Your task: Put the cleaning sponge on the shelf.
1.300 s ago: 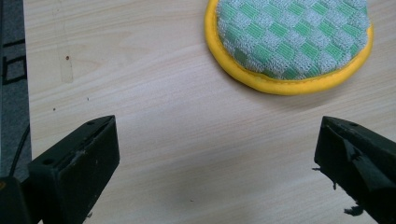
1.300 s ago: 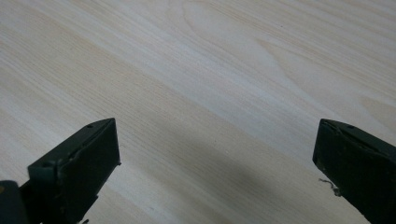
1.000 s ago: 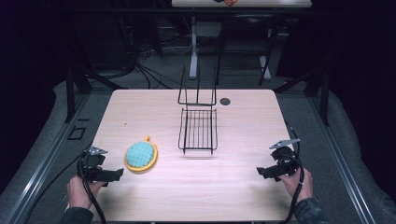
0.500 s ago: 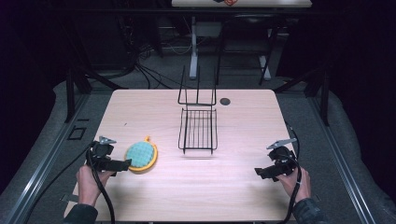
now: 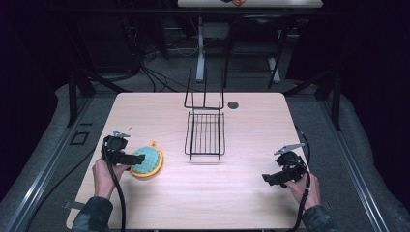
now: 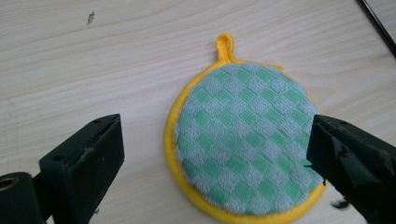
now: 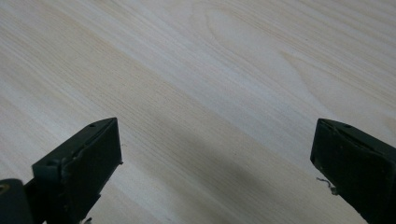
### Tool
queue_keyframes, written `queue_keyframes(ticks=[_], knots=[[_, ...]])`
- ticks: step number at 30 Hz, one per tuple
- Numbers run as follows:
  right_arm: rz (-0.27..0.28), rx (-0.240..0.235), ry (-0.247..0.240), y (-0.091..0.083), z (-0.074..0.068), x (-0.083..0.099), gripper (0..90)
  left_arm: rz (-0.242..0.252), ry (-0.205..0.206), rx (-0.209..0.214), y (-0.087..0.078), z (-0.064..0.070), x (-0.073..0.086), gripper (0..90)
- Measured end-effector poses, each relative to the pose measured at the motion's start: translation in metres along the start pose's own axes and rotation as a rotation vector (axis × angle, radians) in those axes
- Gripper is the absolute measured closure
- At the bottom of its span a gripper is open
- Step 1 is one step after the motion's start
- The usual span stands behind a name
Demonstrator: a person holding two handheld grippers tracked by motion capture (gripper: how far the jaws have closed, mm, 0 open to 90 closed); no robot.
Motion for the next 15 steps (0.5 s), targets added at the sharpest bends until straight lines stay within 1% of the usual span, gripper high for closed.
queue_keyframes(ticks=[3,5,6,7,8,9,11,15], knots=[[0.000,-0.005,-0.002,0.001,-0.001,0.000,1.4,-0.001,-0.016,0.004,0.008,0.000,-0.005,9.7],[-0.005,-0.005,0.001,0.002,-0.001,0.000,1.6,-0.002,-0.023,0.010,0.011,-0.001,-0.007,15.1],[-0.004,-0.003,-0.002,0.002,-0.001,0.000,1.9,0.000,-0.033,0.010,0.015,-0.002,-0.009,15.5],[-0.010,-0.009,0.003,0.003,-0.001,0.000,2.1,-0.002,-0.034,0.005,0.018,-0.002,-0.009,17.5],[-0.010,-0.011,0.003,0.003,-0.001,0.000,2.1,-0.010,-0.031,0.006,0.021,-0.002,-0.010,21.3],[-0.010,-0.013,0.003,0.003,-0.001,0.000,2.1,-0.011,-0.040,0.011,0.024,-0.003,-0.009,25.4],[-0.009,-0.015,0.001,0.003,-0.001,0.000,2.1,-0.018,-0.042,0.009,0.027,-0.003,-0.009,30.5],[-0.005,-0.017,0.000,0.002,-0.002,0.000,2.1,-0.032,-0.039,0.005,0.031,-0.003,-0.010,36.4]])
Point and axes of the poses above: each handheld gripper's, and its own axes: y roughly forward along the jaws, x roughly out of its underside, z roughly to its right, the point moved 1 cm from there along y, roughly forward along the jaws, and after that the axes turned 12 degrees about -x, right-handed, at the moved point
